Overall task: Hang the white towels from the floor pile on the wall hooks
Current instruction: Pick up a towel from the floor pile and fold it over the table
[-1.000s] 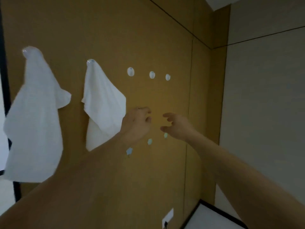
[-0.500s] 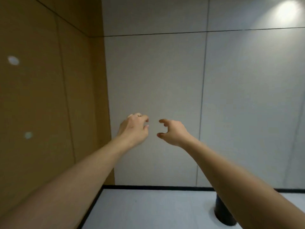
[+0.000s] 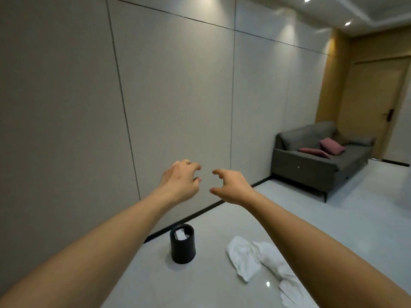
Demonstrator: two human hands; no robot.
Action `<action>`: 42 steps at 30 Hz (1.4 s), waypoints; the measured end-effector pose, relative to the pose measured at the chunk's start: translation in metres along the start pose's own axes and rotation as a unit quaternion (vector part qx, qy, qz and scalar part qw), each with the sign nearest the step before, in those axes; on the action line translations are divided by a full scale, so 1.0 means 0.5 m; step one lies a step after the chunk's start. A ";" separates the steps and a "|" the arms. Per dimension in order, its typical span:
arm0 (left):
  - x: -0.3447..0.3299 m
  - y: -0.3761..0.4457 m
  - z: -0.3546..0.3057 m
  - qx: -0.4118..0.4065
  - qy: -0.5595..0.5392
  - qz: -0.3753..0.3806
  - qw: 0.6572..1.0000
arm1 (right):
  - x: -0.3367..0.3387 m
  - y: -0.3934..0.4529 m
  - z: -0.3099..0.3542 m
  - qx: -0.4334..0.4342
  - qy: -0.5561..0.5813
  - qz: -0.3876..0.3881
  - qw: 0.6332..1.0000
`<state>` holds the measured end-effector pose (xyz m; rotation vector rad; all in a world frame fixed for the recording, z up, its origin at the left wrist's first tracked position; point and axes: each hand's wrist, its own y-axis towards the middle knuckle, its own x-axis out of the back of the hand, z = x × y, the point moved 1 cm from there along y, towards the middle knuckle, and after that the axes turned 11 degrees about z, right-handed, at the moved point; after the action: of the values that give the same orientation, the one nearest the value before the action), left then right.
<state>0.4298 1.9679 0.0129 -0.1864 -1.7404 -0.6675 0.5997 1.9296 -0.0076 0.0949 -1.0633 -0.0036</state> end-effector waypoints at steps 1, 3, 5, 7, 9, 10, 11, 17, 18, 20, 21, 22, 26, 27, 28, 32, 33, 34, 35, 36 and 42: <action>-0.032 0.039 -0.025 -0.019 -0.008 0.010 1.000 | 0.008 0.006 -0.047 -0.024 -0.004 -0.002 1.000; -0.095 0.115 -0.072 -0.056 -0.026 0.029 0.998 | 0.026 0.021 -0.138 -0.069 -0.019 -0.009 0.997; -0.156 0.191 -0.115 -0.089 -0.041 0.045 0.994 | 0.044 0.043 -0.222 -0.112 -0.027 -0.019 0.993; -0.213 0.267 -0.156 -0.117 -0.056 0.062 0.990 | 0.061 0.070 -0.298 -0.145 -0.029 -0.032 0.988; -0.271 0.340 -0.193 -0.143 -0.067 0.081 0.984 | 0.077 0.103 -0.368 -0.173 -0.025 -0.042 0.984; -0.299 0.375 -0.209 -0.155 -0.071 0.090 0.981 | 0.084 0.120 -0.400 -0.189 -0.019 -0.045 0.981; -0.327 0.410 -0.224 -0.163 -0.078 0.101 0.978 | 0.090 0.138 -0.432 -0.205 -0.013 -0.047 0.978; -0.507 0.591 -0.286 -0.212 -0.098 0.172 0.957 | 0.083 0.217 -0.624 -0.305 0.031 -0.061 0.950; -0.541 0.615 -0.294 -0.221 -0.097 0.189 0.952 | 0.073 0.222 -0.657 -0.322 0.040 -0.057 0.944; -0.606 0.650 -0.309 -0.235 -0.097 0.230 0.939 | 0.048 0.221 -0.720 -0.360 0.064 -0.046 0.930; -0.638 0.665 -0.317 -0.242 -0.096 0.251 0.932 | 0.034 0.220 -0.752 -0.377 0.076 -0.038 0.922; -0.669 0.678 -0.324 -0.246 -0.094 0.270 0.926 | 0.020 0.219 -0.782 -0.393 0.087 -0.029 0.915; -0.792 0.734 -0.352 -0.247 -0.095 0.332 0.905 | -0.032 0.231 -0.911 -0.445 0.116 0.006 0.888; -0.824 0.749 -0.358 -0.244 -0.095 0.343 0.902 | -0.045 0.238 -0.945 -0.455 0.124 0.013 0.882; -0.856 0.764 -0.364 -0.240 -0.094 0.354 0.899 | -0.057 0.247 -0.981 -0.464 0.134 0.021 0.876; -0.994 0.834 -0.392 -0.220 -0.087 0.396 0.887 | -0.107 0.292 -1.139 -0.485 0.167 0.048 0.857; -1.029 0.853 -0.400 -0.211 -0.084 0.405 0.886 | -0.120 0.306 -1.181 -0.489 0.176 0.054 0.853; -1.063 0.873 -0.408 -0.200 -0.082 0.415 0.884 | -0.133 0.319 -1.222 -0.491 0.186 0.060 0.849; -1.096 0.892 -0.416 -0.188 -0.080 0.425 0.882 | -0.145 0.332 -1.263 -0.495 0.198 0.067 0.843; -1.128 0.911 -0.424 -0.176 -0.079 0.436 0.879 | -0.156 0.345 -1.302 -0.499 0.210 0.075 0.837; -1.298 0.979 -0.447 -0.072 -0.094 0.506 0.854 | -0.224 0.395 -1.485 -0.535 0.286 0.126 0.785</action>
<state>1.0280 2.3963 -0.3987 -1.2112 -1.4853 0.0182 1.1848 2.1883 -0.4474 -1.0303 -0.3291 -0.3183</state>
